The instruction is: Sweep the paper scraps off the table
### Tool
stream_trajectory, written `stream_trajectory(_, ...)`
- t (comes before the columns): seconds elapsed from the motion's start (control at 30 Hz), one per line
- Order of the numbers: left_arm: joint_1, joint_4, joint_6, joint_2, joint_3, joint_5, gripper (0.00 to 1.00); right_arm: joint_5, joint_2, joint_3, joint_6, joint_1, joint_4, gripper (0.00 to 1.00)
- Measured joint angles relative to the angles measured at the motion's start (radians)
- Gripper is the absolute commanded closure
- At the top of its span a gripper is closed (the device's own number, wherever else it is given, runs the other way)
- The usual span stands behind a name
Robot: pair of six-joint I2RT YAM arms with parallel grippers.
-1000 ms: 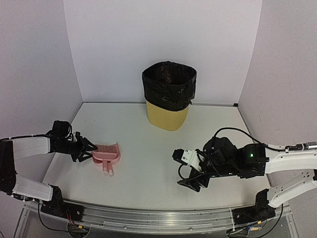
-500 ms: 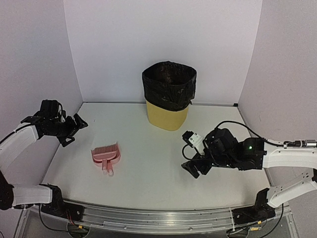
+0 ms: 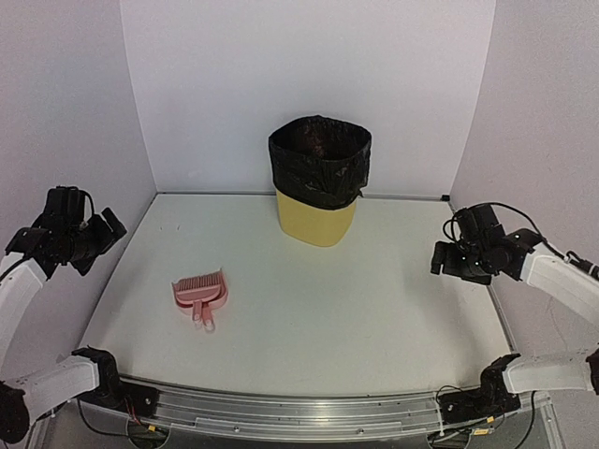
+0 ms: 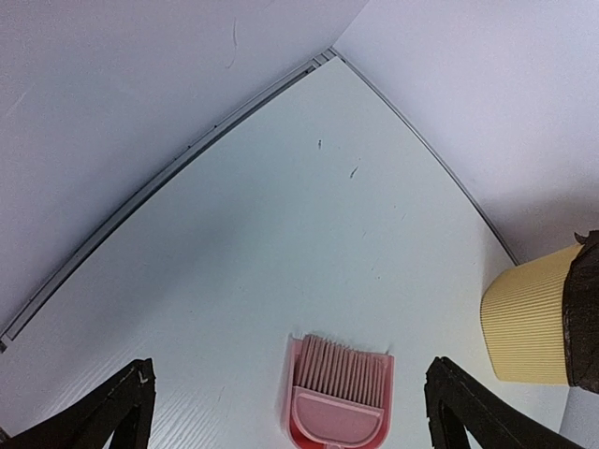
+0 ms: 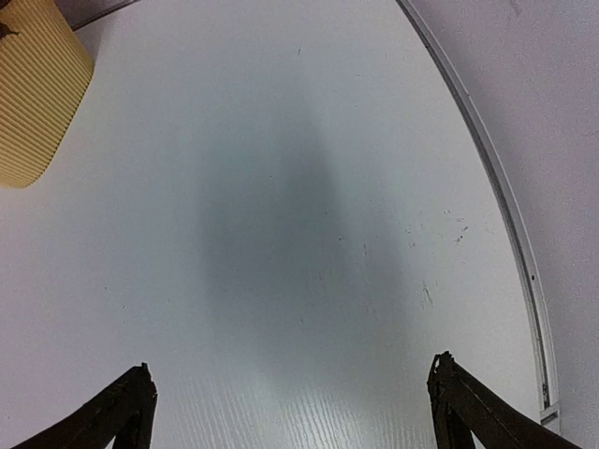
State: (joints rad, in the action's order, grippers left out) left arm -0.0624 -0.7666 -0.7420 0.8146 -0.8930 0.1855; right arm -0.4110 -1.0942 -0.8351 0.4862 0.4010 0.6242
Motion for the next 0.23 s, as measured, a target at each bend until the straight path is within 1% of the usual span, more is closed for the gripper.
stream_trajectory(0.23,0.000,0.000,0.012,-0.078,0.053,0.001,0.00,-0.004,0.089,0.014,0.023,-0.010,0.044,0.02)
